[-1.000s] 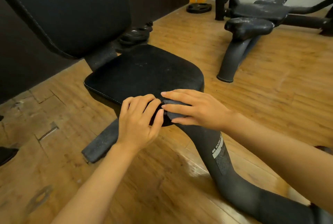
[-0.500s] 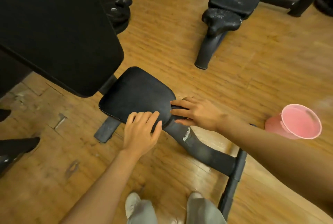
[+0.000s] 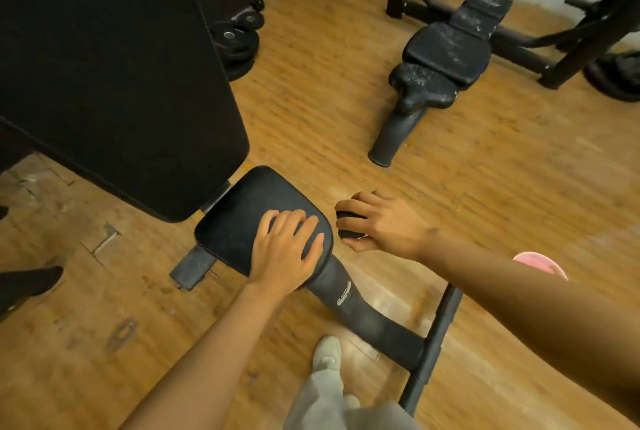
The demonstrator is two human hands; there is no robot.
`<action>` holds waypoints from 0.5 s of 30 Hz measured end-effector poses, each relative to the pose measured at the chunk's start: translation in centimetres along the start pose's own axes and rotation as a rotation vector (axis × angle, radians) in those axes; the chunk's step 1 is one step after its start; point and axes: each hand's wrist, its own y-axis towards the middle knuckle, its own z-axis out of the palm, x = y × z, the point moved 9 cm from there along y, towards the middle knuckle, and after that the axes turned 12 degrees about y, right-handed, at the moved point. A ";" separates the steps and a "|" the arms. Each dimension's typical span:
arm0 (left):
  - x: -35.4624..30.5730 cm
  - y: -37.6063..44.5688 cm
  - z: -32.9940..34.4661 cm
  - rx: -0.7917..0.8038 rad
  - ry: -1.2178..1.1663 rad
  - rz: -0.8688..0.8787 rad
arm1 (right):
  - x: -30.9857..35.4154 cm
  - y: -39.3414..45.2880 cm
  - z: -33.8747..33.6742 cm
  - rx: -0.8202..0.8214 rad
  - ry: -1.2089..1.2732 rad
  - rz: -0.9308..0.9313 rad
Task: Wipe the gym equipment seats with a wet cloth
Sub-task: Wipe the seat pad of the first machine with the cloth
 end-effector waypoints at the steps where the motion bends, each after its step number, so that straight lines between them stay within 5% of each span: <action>1: 0.2 0.7 0.0 -0.004 -0.003 -0.008 | -0.5 0.5 -0.4 0.007 -0.010 -0.006; 15: 2.2 11.0 1.2 -0.063 0.023 -0.113 | -9.8 6.5 -3.9 0.110 -0.078 -0.206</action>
